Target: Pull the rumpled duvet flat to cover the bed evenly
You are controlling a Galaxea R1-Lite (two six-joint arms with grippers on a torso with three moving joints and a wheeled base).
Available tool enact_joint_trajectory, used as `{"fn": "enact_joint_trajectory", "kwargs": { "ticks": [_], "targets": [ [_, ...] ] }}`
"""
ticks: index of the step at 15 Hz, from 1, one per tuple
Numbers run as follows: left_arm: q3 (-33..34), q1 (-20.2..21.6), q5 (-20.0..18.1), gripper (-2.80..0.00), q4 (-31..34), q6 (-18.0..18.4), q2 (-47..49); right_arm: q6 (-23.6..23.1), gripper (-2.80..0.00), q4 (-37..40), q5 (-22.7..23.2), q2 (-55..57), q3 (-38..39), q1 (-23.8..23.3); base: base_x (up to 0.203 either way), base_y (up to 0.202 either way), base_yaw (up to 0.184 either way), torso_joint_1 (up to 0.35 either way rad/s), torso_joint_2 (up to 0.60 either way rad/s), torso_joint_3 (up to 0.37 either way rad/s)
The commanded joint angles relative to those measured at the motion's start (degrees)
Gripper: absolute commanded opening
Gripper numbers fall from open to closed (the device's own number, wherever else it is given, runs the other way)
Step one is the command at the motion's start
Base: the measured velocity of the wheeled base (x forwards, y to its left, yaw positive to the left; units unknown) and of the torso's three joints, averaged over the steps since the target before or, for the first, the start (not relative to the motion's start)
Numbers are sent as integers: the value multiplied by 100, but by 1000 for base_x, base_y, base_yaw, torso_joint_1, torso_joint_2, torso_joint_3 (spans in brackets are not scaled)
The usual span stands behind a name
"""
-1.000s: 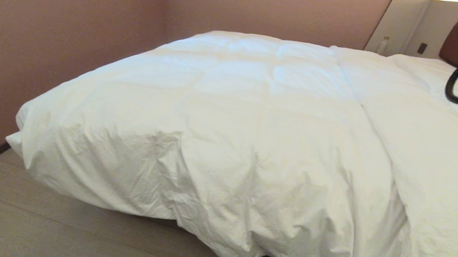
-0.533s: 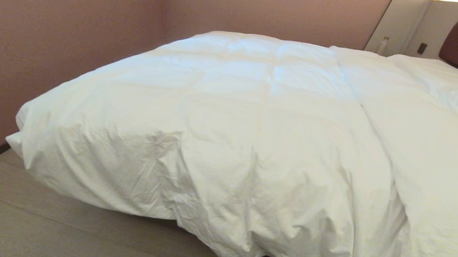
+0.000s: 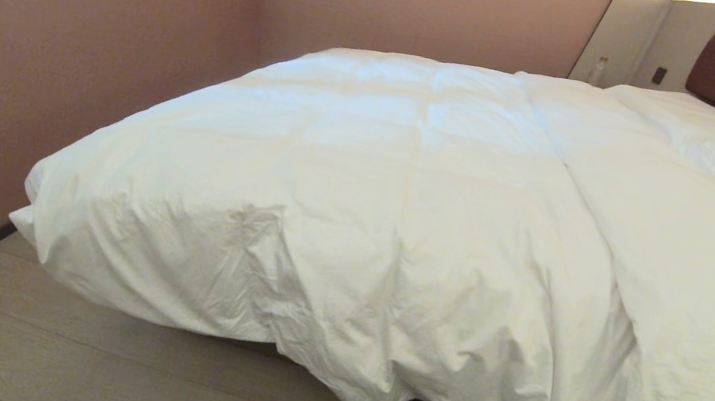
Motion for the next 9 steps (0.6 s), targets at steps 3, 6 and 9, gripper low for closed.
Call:
{"fn": "enact_joint_trajectory", "kwargs": {
  "ticks": [3, 6, 9],
  "targets": [
    [0, 1, 0, -280, 0, -5, 0, -125, -280, -599, -618, 369, 22, -44, 0, 0, 0, 0, 0, 0],
    [0, 1, 0, -280, 0, -5, 0, -174, -280, -635, -602, 320, 35, -56, 0, 0, 0, 0, 0, 0],
    [0, 1, 0, -280, 0, -5, 0, -625, -280, -679, -573, -121, -11, -53, 0, 0, 0, 0, 0, 0]
  ]
}}
